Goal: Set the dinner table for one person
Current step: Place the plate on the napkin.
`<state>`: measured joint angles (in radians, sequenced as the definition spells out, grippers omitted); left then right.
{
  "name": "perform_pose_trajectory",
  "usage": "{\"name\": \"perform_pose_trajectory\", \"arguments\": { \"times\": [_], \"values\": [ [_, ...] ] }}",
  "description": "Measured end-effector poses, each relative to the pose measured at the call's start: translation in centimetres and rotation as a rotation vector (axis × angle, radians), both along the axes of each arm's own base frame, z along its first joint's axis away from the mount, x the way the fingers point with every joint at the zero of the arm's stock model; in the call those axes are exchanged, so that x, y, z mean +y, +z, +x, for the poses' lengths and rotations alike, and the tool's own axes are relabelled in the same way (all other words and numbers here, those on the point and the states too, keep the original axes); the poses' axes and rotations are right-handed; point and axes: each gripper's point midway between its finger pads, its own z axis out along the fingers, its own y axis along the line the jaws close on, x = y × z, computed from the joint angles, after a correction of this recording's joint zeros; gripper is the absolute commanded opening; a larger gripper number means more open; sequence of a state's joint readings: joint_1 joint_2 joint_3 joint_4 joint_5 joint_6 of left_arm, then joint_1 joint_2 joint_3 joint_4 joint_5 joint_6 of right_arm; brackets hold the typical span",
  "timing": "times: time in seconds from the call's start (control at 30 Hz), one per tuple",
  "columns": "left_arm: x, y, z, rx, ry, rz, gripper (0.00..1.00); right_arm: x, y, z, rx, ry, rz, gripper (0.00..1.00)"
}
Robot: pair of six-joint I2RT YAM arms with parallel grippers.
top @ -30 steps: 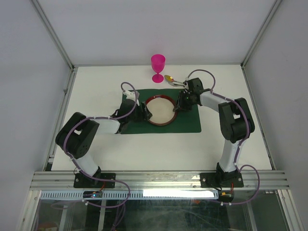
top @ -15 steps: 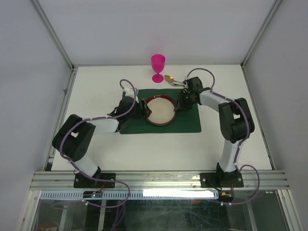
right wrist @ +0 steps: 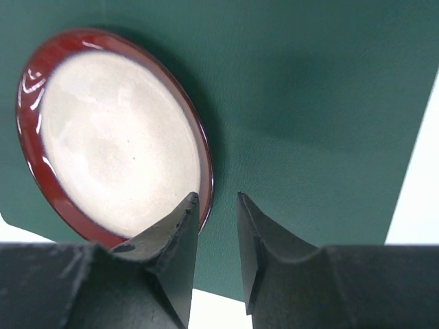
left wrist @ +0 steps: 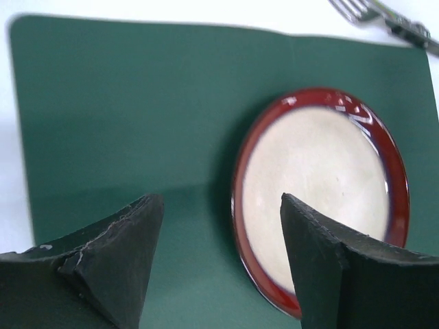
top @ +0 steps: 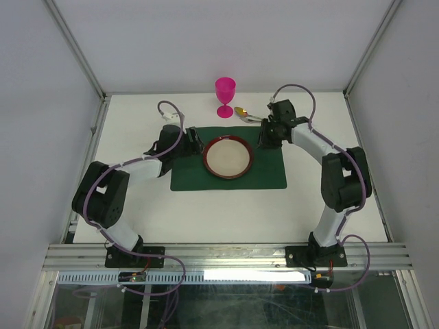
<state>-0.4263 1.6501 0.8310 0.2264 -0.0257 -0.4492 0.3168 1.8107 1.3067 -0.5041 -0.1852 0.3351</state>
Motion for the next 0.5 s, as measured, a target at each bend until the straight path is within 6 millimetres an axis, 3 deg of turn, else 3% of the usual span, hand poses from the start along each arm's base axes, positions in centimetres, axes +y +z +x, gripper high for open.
{"name": "perform_pose_trajectory", "arguments": {
  "times": [0.23, 0.5],
  "values": [
    [2.6, 2.0, 2.7, -0.049, 0.056, 0.003, 0.71, -0.9, 1.7, 1.5, -0.082, -0.014, -0.03, 0.3],
    [3.6, 2.5, 3.9, -0.054, 0.048, -0.003, 0.72, -1.4, 2.2, 2.7, -0.133, -0.037, -0.043, 0.3]
  ]
}}
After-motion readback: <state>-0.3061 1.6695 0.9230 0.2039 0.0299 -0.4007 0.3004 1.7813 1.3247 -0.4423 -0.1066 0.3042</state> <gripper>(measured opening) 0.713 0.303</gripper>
